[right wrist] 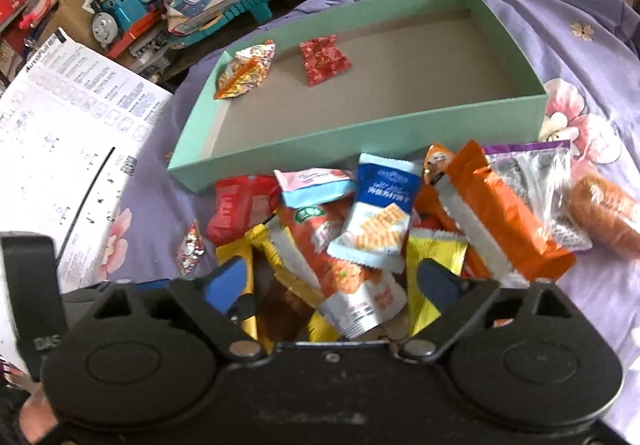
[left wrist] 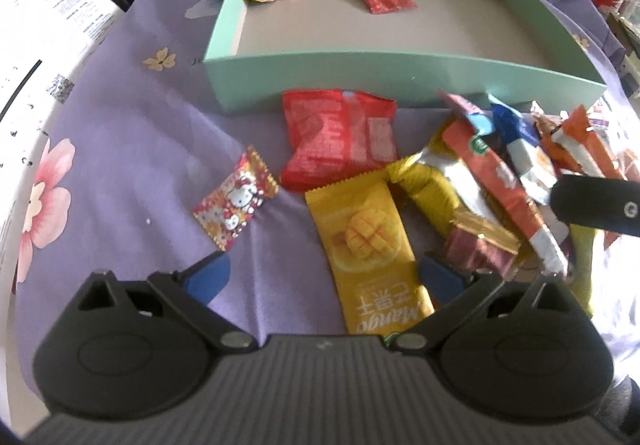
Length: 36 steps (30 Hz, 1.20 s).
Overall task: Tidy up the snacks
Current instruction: 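Grasp the yellow mango bar with left tool while right tool grasps orange sausage pack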
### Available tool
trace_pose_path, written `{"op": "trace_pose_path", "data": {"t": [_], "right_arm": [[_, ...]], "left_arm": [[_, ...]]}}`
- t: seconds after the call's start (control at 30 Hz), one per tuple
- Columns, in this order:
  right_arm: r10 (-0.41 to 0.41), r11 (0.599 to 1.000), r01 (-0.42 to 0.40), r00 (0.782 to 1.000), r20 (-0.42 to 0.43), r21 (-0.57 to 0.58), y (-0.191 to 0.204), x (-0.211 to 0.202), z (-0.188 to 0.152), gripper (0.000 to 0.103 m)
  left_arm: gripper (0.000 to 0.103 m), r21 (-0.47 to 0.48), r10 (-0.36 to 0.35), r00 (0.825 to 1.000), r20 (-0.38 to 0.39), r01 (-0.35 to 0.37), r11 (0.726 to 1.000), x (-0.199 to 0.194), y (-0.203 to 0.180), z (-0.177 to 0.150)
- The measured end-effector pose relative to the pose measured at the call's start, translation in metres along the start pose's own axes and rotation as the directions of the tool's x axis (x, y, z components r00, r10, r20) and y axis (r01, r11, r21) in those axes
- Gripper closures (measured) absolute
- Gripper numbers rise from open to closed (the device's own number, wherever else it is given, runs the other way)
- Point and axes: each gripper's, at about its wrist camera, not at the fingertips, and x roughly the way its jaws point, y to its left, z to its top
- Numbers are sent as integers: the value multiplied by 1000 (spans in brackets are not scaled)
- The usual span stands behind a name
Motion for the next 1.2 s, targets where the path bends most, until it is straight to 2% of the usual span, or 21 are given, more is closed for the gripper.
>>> {"op": "trace_pose_path", "data": {"t": [0.03, 0.1, 0.2, 0.33, 0.57, 0.63, 0.87, 1.13, 1.2], "right_arm": [[3, 1000, -3, 1000, 8, 0, 0, -1, -2, 25], [8, 1000, -8, 1000, 7, -9, 3, 0, -3, 35], [19, 999, -19, 1000, -1, -26, 8, 4, -4, 42], [6, 999, -7, 1000, -19, -49, 16, 21, 3, 43], [-8, 1000, 7, 998, -61, -15, 16, 49, 12, 43], [23, 1000, -22, 995, -92, 14, 16, 53, 8, 43], [110, 994, -110, 981, -160, 3, 33, 51, -5, 43], [56, 998, -52, 992, -113, 36, 12, 49, 5, 42], [73, 995, -64, 989, -126, 71, 6, 53, 4, 43]], "left_arm": [[0, -5, 8, 1000, -1, -8, 1000, 1, 2, -1], [0, -20, 21, 1000, -2, -21, 1000, 3, 8, -3], [0, -58, 19, 1000, -9, -19, 998, 3, 22, -6], [0, -96, 0, 1000, -15, -2, 995, 2, 37, -9], [0, -126, -23, 999, -25, 20, 992, 1, 45, -13], [0, -129, -32, 999, -27, 28, 991, 2, 45, -13], [0, -147, -28, 999, -28, 24, 989, 4, 52, -11], [0, -134, -30, 999, -37, 25, 991, 5, 47, -10], [0, -107, -31, 999, -39, 27, 994, 7, 38, -9]]}}
